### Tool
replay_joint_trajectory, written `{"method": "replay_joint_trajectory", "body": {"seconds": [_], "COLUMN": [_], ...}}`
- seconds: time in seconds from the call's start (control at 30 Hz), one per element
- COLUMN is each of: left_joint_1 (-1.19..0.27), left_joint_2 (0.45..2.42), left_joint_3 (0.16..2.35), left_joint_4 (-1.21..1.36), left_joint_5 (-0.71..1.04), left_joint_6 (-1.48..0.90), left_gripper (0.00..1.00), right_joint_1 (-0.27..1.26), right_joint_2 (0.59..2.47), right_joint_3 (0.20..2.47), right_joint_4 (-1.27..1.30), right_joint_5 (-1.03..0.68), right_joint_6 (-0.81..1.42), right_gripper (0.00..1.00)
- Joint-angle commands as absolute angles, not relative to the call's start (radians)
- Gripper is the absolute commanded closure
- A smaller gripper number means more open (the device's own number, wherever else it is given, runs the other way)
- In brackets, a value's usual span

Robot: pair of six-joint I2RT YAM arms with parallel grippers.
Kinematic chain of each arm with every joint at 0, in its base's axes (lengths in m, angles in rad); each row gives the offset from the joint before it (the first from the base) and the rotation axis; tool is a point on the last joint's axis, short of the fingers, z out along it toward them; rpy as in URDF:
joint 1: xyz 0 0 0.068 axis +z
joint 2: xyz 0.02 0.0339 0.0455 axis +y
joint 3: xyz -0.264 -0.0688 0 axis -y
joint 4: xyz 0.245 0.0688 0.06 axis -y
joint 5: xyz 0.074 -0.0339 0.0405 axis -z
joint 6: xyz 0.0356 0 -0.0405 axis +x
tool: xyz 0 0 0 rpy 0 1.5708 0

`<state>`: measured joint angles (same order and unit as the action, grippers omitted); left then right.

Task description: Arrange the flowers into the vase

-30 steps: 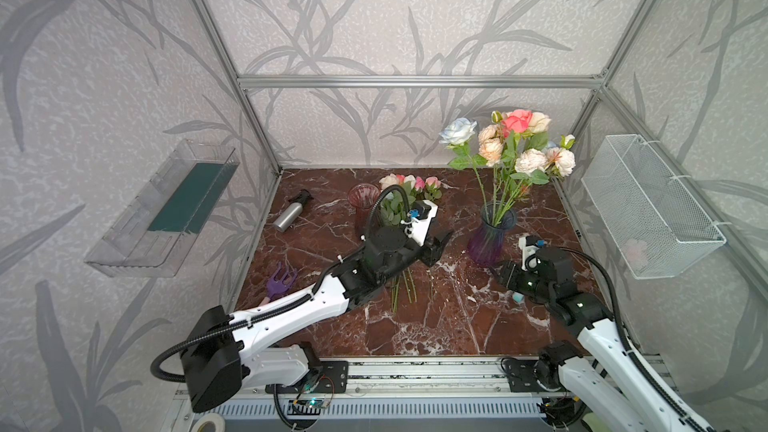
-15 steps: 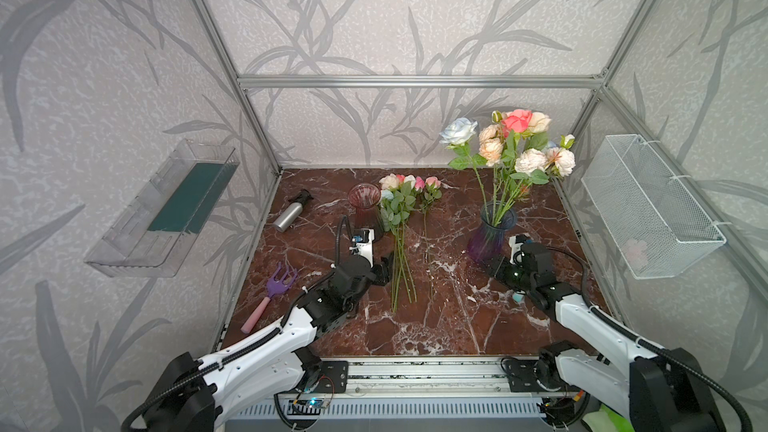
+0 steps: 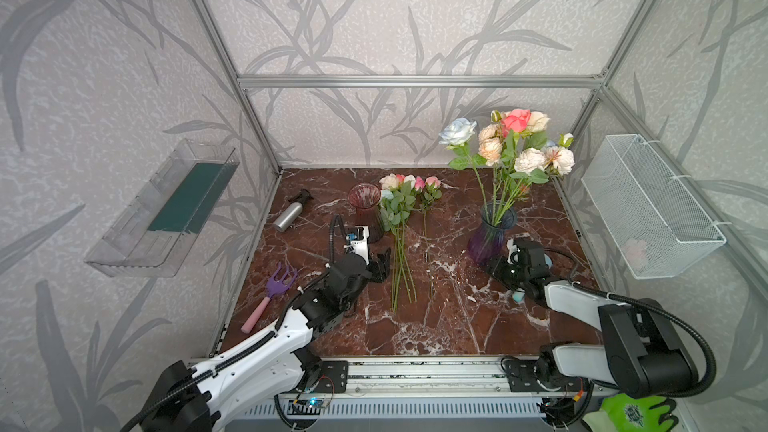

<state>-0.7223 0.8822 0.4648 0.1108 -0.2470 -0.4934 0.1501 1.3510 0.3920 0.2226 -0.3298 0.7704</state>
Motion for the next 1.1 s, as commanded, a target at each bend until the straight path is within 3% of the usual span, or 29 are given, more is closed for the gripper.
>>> {"method": "replay_joint_trajectory", "body": {"seconds": [0.0, 0.7, 1.07], "left_joint_1": [-0.715, -0.695, -0.593], "left_joint_2": [0.876, 0.868, 0.901], "left_joint_3": [0.495, 0.516, 0.683], "left_joint_4": [0.099, 0.076, -0.127], "left_joint_5": [-0.283, -0.301, -0.251], "left_joint_6": [-0.521, -0.489, -0.489], "left_gripper": [0.33, 0.33, 0.33], "right_joint_1": [0.137, 0.109, 0.087], "right_joint_2": [1.407, 1.686, 1.87], "right_joint_3": [0.445, 0.793, 1.025], "right_joint_4": [0.249, 0.18, 0.12], "right_joint_5": [-0.326, -0.324, -0.305], "right_joint_6": [0.72, 0.66, 0.644], "right_gripper": [0.46, 0.46, 0.46]}}
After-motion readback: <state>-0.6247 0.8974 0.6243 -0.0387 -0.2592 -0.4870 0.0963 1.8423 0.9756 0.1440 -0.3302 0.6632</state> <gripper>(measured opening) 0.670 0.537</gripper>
